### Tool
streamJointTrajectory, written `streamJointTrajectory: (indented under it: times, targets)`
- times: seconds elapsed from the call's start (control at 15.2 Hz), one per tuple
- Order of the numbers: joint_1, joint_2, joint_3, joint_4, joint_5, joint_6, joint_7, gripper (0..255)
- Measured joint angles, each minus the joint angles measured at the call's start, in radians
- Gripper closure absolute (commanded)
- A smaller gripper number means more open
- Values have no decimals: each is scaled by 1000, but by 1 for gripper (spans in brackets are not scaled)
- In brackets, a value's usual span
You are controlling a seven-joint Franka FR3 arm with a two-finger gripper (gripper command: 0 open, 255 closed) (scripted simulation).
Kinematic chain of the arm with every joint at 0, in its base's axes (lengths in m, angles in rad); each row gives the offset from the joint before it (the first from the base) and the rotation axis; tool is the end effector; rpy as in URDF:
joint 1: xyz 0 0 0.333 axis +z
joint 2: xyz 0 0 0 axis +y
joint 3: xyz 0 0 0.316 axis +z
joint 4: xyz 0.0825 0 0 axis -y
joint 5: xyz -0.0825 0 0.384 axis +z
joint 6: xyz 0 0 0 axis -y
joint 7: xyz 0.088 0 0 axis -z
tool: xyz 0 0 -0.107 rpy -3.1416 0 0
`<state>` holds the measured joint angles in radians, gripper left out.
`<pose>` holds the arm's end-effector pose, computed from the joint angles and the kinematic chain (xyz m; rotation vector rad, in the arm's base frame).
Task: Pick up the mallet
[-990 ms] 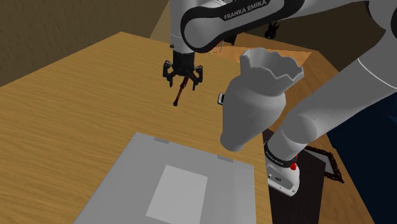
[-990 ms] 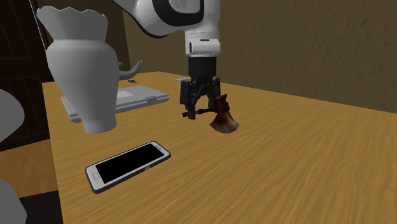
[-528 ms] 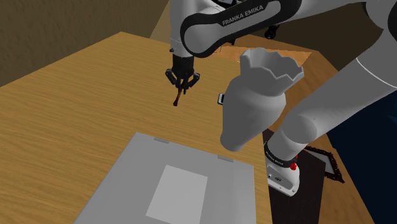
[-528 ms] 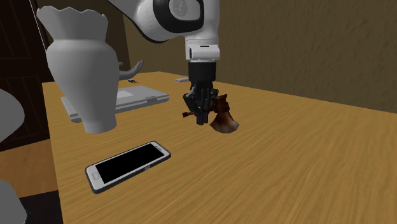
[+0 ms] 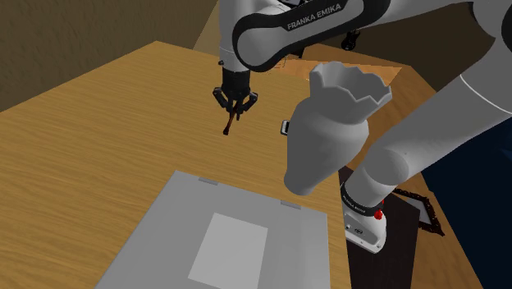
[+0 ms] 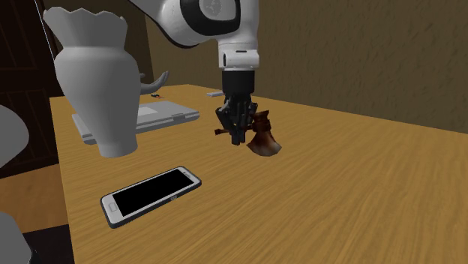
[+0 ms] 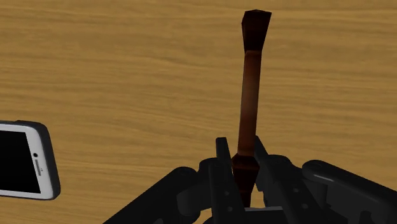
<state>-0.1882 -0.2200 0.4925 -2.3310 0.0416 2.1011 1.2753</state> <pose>0.4492 0.1468 0.4122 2.6901 -1.4776 0.0365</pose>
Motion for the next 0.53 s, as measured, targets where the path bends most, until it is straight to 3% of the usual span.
streamJointTrajectory:
  times: [0.53]
  targets:
    - [2,-48,-16,64,17,-108,-22,255]
